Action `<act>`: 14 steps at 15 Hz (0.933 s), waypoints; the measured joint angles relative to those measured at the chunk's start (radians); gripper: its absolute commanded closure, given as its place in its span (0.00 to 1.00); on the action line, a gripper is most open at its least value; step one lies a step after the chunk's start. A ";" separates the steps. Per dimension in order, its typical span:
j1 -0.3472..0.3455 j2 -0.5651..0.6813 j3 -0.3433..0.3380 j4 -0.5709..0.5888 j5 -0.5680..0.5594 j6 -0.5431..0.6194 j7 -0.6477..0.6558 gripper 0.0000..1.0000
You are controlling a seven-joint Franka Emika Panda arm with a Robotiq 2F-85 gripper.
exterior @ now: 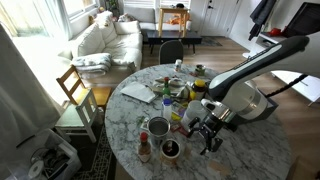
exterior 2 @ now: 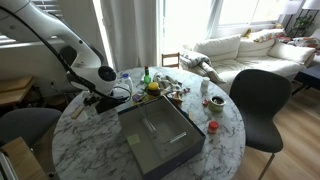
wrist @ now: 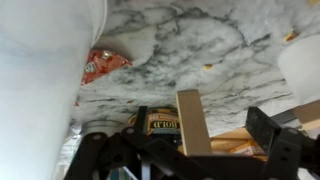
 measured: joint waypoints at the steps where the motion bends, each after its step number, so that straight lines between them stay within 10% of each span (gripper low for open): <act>1: 0.004 -0.016 0.000 -0.007 -0.010 0.012 0.029 0.00; 14: 0.018 -0.330 -0.005 -0.164 -0.550 -0.035 0.870 0.00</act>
